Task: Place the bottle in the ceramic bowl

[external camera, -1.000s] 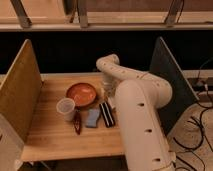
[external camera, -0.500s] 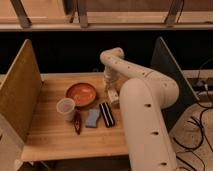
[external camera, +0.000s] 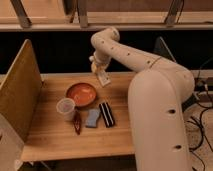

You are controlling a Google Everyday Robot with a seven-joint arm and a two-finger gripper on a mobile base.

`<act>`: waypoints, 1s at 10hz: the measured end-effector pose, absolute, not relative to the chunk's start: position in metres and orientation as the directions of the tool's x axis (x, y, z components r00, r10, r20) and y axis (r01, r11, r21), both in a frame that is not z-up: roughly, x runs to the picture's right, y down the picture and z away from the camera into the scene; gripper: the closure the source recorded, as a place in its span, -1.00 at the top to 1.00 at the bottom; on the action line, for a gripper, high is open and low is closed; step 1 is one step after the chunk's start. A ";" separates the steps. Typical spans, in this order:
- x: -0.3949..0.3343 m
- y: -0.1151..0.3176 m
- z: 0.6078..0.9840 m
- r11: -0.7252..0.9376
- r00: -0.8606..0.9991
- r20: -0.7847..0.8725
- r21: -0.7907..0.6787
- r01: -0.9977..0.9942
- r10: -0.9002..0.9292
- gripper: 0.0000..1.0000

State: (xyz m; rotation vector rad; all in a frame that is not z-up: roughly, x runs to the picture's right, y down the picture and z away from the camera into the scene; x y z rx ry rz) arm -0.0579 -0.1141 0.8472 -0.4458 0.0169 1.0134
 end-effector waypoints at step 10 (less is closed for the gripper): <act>-0.108 -0.076 0.826 0.503 0.632 -0.157 -0.475 -0.722 0.759 -0.10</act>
